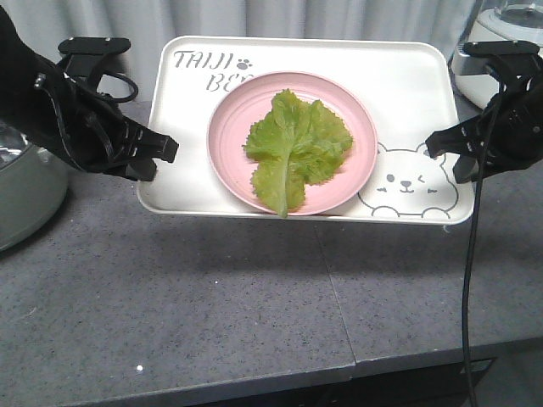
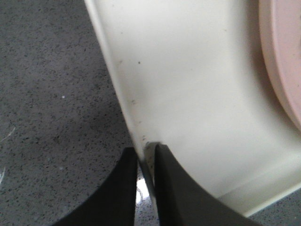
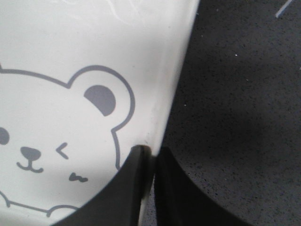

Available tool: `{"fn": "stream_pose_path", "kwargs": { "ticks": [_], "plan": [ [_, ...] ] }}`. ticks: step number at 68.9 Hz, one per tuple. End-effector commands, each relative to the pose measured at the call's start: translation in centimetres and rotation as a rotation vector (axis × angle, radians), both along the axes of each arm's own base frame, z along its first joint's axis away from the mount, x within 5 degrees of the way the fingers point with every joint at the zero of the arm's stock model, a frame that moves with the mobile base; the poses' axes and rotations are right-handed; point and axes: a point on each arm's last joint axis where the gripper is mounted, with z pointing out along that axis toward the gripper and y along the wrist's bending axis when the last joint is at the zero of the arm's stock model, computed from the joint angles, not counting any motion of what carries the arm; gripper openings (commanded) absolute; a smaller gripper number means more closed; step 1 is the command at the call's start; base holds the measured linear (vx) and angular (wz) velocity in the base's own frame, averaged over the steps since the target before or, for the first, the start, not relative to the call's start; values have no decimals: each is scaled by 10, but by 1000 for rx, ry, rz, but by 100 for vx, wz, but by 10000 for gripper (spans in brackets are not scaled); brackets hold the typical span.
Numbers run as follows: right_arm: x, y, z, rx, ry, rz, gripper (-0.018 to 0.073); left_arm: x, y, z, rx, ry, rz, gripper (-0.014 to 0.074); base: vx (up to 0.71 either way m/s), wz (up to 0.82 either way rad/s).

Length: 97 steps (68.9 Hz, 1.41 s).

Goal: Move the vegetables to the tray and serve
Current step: 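Turn the base away from the counter while holding the tray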

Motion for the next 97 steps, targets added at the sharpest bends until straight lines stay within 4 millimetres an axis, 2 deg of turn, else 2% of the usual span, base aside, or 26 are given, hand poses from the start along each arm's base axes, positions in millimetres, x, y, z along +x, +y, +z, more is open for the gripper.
{"fn": "stream_pose_path", "kwargs": {
  "ticks": [1,97],
  "plan": [
    [-9,23,30,190,-122,59,-10,-11,-22,35,-232,-123,-36,-6,1,-18],
    [-9,23,30,190,-122,59,-8,-11,-22,35,-232,-123,-36,-6,0,-20]
  ]
}}
